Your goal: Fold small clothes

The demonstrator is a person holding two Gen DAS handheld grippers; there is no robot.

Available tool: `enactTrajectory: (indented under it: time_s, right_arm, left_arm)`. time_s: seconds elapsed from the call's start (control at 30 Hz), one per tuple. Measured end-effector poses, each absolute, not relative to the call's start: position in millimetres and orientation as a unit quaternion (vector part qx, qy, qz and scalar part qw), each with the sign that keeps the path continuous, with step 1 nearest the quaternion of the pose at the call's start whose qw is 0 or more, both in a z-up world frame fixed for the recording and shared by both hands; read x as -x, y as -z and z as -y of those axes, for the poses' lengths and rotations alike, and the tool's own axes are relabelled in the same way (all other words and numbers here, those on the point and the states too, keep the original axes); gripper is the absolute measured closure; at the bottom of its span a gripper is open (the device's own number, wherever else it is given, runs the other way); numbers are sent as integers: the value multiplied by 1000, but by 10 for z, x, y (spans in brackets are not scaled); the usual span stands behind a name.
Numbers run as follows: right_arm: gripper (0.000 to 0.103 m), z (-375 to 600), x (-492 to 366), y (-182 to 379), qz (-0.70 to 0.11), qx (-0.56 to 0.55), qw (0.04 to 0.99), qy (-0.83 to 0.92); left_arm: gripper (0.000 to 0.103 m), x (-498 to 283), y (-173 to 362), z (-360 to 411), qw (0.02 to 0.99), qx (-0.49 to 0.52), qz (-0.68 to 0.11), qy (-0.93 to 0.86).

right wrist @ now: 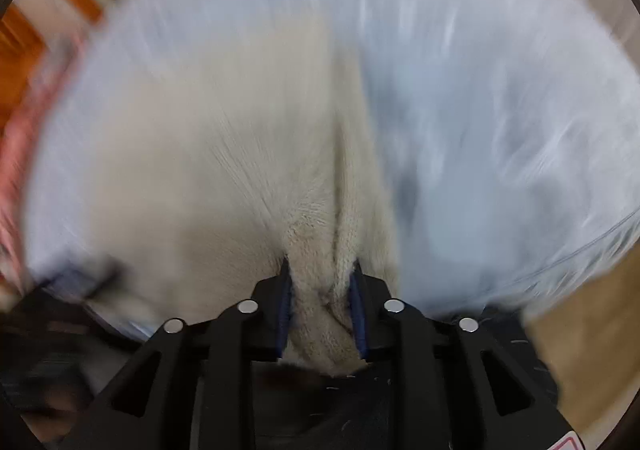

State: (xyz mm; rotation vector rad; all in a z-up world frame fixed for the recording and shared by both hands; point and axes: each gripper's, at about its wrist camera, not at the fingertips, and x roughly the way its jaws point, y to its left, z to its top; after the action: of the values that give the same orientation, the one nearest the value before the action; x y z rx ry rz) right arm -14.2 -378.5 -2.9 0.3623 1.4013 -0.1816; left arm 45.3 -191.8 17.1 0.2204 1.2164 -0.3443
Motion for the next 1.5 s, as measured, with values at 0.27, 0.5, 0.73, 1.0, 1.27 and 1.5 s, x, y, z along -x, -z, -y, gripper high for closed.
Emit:
enactTrajectory:
  time_s: [0.27,0.5,0.73,1.0,1.27,1.5]
  right_arm:
    - [74,3682,91,-833,-547,-143,817,110]
    - [72,3376,-247,-31,-614,-35,781,103]
    - [41,3848,-164,-675,-535,-151,824,106]
    - [32,4317,-390,137,-586,-312,742,87]
    - [60,4300,-427,266,-562,-387,730,36]
    - [74,3811,-571,-807,-499,-299,813,2]
  left_arm:
    - [29,-443,-178,1899,805,-112,-562,154]
    - [25,-431,-110,1926,800,-127,-567,153]
    - [11,-744,-400,1466,810,57,-556,178]
    - [6,-1255,318,1383,721,177,-645,179]
    - [33,-1228,369,1449,687,240,-650,220]
    - [54,-1275,-626,1135,727,241,-577,283]
